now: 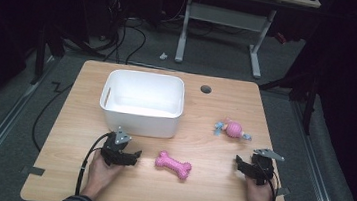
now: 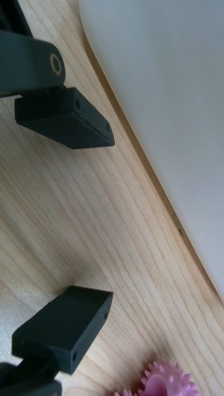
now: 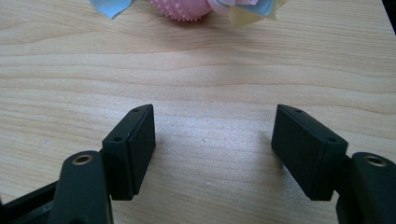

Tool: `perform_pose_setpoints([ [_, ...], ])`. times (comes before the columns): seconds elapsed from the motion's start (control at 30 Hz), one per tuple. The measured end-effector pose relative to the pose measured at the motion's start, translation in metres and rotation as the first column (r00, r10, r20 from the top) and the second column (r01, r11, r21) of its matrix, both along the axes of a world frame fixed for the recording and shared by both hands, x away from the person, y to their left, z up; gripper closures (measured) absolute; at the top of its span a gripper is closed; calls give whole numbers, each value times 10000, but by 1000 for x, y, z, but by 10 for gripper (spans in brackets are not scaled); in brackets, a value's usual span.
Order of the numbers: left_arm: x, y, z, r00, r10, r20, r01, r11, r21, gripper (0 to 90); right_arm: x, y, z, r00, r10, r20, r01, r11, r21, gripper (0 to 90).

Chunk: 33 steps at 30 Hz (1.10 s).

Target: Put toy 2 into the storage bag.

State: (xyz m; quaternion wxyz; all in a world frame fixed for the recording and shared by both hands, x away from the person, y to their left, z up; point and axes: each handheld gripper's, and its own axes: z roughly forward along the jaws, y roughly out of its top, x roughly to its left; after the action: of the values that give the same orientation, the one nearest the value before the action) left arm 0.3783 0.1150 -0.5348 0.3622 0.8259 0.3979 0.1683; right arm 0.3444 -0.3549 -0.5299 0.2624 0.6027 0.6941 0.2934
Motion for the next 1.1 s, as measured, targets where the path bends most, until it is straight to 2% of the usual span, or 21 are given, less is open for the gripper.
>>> perform_pose_setpoints([
  [0.1,-2,-2,3,9999,-107,-55,106,9998,-142,253,0,0,0,10000,-5,-18,5,10000,-15,306],
  [0.27,-3,-4,10,9991,-433,-4,433,9990,-88,286,0,0,0,10000,0,10,0,10000,-2,306],
  [0.37,-5,-7,19,9979,-641,19,641,9974,-331,310,0,0,0,10000,-4,6,4,10000,-4,307],
  [0.47,-7,-8,21,9971,-751,93,754,9960,-481,323,0,0,0,10000,-4,7,4,10000,4,307],
  [0.57,-10,-13,22,9955,-943,2,943,9946,-440,313,0,0,0,10000,-5,7,5,10000,5,307],
  [0.73,-16,-25,26,9899,-1415,-32,1414,9897,-237,305,0,0,0,10000,-8,8,8,10000,7,307],
  [0.77,-19,-31,30,9861,-1659,38,1659,9861,-123,304,0,0,0,10000,-4,9,4,10000,3,306],
  [0.8,-19,-31,30,9861,-1659,38,1659,9861,-123,303,0,0,0,10000,-4,9,4,10000,3,306],
  [0.83,-22,-38,33,9826,-1849,152,1850,9827,-13,298,0,0,0,10000,-3,11,3,10000,7,306],
  [0.87,-22,-38,33,9826,-1849,152,1850,9827,-13,293,0,0,0,10000,-3,11,3,10000,7,306],
  [0.9,-24,-44,36,9791,-2025,187,2026,9792,-41,286,0,0,0,10000,-4,9,4,10000,10,306],
  [1.0,-25,-50,38,9761,-2166,170,2168,9762,-71,272,0,0,0,10000,-6,-12,6,10000,-3,306],
  [1.03,-25,-56,40,9724,-2330,147,2331,9724,-56,266,0,0,0,10000,-5,-11,5,10000,0,306],
  [1.1,-25,-59,40,9703,-2416,136,2416,9704,-18,262,0,0,0,10000,-6,-12,6,10000,1,306],
])
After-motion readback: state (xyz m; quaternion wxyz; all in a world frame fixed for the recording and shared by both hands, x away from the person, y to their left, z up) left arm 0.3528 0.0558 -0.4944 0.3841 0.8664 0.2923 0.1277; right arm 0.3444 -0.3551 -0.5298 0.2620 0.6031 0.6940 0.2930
